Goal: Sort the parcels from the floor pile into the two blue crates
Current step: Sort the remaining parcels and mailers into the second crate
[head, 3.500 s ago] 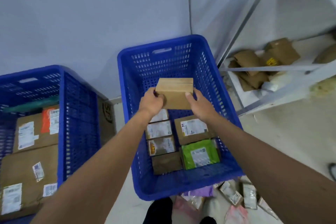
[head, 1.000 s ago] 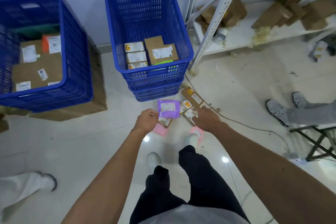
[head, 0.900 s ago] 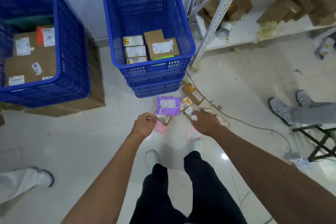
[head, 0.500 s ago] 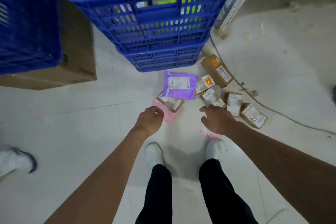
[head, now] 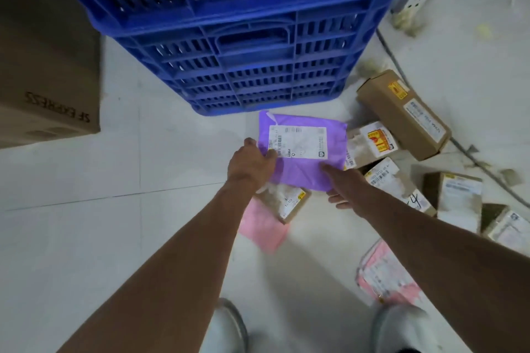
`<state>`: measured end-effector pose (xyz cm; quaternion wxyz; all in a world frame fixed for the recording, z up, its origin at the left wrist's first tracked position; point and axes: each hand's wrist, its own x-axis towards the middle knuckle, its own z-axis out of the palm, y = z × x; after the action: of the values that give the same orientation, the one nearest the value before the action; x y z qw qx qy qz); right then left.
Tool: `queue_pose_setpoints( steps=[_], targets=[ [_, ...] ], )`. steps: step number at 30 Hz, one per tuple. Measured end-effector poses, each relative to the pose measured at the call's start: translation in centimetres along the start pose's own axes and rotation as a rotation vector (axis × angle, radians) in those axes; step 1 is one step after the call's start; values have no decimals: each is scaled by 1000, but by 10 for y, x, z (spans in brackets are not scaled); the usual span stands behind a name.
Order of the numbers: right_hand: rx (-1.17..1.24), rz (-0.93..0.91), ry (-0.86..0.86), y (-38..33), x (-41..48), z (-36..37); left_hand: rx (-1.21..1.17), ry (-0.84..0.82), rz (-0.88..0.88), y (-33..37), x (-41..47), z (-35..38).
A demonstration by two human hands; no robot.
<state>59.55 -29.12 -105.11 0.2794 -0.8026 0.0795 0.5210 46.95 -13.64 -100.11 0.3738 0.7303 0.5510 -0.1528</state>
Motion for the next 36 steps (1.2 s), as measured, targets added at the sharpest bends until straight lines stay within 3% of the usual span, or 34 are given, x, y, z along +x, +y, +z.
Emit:
queue_pose_setpoints(
  steps=[6,14,25,32,36],
  targets=[
    [-70,-64,-60,2,5,1,-283,46,-203,6,21,5],
    [-121,-188,-13,-25,-80,-32,-531,-46,-227,25,-42,-52],
    [-367,-298,3,-64,-324,-101,-752,-189,-354,80,-234,-212],
    [-549,-386,68,-110,-493,-157,-777,-225,-249,121,-365,-317],
    [-476,-464,94,-144,-578,-167,-796,-235,-187,139,-430,-382]
  ],
)
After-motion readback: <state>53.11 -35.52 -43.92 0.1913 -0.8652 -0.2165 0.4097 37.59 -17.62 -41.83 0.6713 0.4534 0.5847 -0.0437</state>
